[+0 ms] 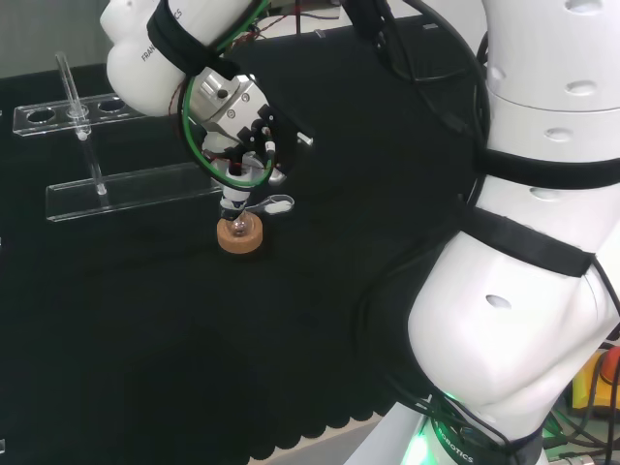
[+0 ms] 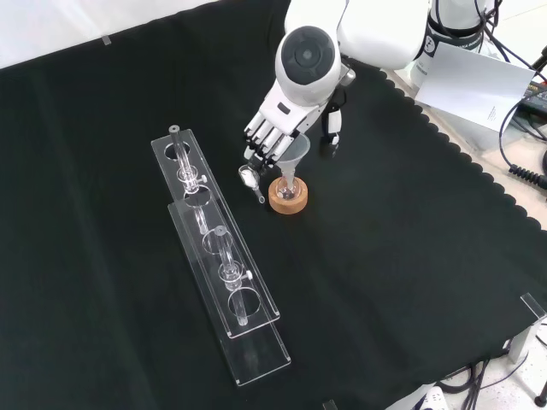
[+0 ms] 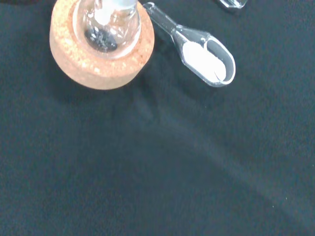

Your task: Place the funnel on the round-bottom flask.

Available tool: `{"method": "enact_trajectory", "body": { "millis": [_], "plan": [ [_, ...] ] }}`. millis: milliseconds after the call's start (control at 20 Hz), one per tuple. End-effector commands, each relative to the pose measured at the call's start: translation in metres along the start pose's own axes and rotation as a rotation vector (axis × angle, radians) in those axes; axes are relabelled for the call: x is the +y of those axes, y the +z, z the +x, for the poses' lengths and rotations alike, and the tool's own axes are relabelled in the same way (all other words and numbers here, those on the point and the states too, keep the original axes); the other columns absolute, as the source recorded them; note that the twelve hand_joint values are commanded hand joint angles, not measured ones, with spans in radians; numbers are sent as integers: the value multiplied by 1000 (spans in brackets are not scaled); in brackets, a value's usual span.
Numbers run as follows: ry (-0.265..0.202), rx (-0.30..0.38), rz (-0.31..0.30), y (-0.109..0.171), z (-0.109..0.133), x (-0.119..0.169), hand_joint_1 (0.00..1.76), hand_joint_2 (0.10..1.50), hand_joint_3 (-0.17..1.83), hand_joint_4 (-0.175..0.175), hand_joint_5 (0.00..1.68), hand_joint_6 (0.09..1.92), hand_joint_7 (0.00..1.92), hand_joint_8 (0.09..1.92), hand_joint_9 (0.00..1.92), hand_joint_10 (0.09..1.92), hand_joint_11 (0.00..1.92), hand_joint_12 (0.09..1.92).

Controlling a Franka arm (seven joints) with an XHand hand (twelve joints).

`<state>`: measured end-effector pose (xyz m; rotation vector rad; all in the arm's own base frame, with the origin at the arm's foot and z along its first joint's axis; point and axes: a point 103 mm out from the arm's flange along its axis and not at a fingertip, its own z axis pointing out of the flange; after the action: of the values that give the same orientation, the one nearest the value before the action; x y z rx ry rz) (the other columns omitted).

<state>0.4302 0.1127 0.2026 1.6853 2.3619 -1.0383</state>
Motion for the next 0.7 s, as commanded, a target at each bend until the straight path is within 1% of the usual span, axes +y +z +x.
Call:
{"method": "enact_trajectory", "body": {
  "millis": [50, 150, 300, 700],
  "plan": [
    [-2, 68, -101, -10, -10, -9, 542, 734, 263, 2, 157, 87, 0, 87, 0, 690, 0, 1394],
    [2, 73, -117, -19, -13, -13, 539, 735, 259, 0, 105, 87, 0, 87, 0, 681, 0, 1395],
    [16, 73, -122, -30, -18, -17, 530, 735, 256, -1, 69, 87, 0, 87, 0, 674, 0, 1397],
    [78, 120, -146, -38, -57, -39, 516, 739, 245, -9, 55, 87, 10, 87, 0, 714, 0, 1409]
  ]
}}
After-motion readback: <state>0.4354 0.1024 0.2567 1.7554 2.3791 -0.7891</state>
